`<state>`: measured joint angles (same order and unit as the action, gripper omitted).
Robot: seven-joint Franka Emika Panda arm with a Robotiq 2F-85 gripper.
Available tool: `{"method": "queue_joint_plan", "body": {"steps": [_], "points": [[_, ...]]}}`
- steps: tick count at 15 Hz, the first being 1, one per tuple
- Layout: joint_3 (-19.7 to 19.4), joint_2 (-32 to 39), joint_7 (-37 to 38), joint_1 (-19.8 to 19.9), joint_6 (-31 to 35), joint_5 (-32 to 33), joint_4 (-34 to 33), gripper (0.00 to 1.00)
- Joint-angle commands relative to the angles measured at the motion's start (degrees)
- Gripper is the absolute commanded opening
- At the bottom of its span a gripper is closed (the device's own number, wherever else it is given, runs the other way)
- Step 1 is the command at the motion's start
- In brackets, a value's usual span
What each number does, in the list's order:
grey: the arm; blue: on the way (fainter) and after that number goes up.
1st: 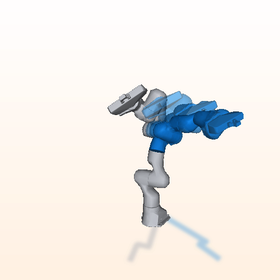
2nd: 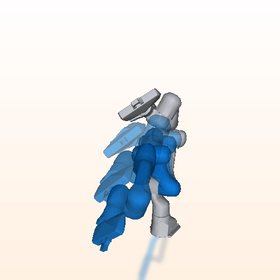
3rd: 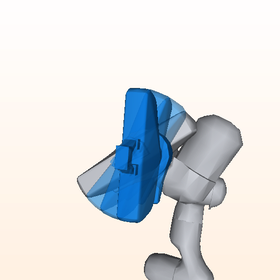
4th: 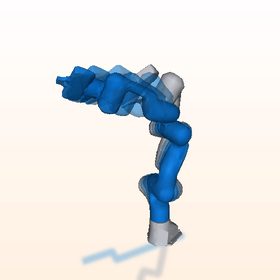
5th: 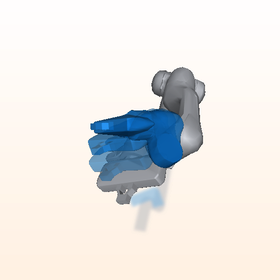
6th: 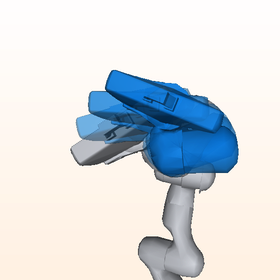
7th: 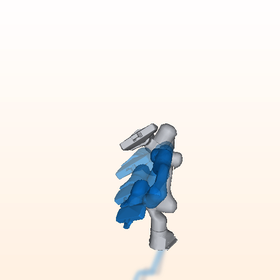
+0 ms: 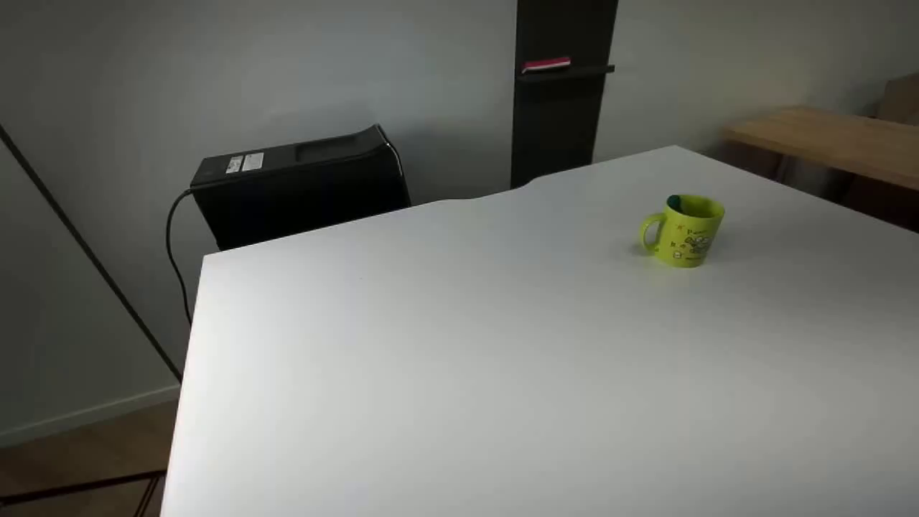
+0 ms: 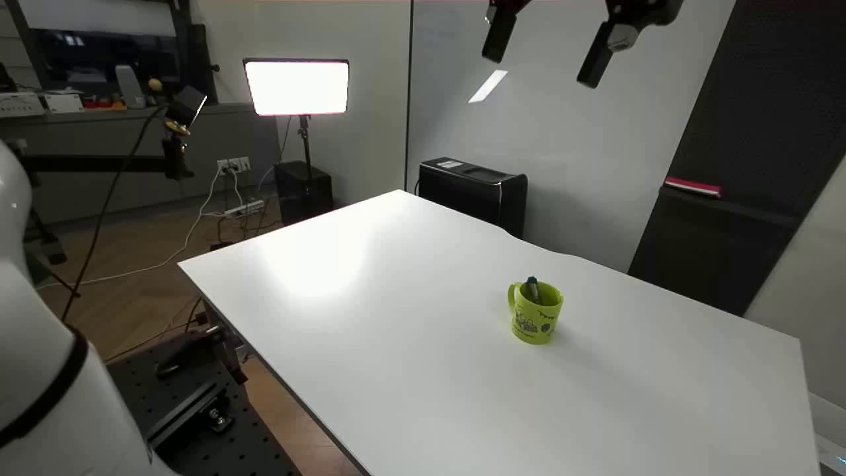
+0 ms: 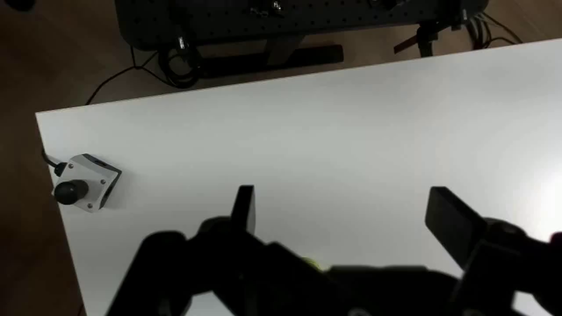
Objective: Get the marker from the yellow cup and place it on the table
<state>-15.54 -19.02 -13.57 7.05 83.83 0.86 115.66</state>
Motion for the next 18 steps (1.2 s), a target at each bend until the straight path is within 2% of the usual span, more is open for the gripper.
{"method": "queue_joint_plan", "body": {"steps": [1, 10, 14, 18], "points": [[0.7, 0.1, -0.2, 0.9, 0.0, -0.2, -0.1, 1.0], [0.7, 0.1, -0.3, 0.9, 0.0, -0.2, -0.1, 1.0], [0.3, 1.8, -4.3, 1.2, 0.6, 5.0, 4.5, 1.0], [-0.9, 6.5, -9.5, 2.3, 3.6, 9.2, 6.0, 1.0]]}}
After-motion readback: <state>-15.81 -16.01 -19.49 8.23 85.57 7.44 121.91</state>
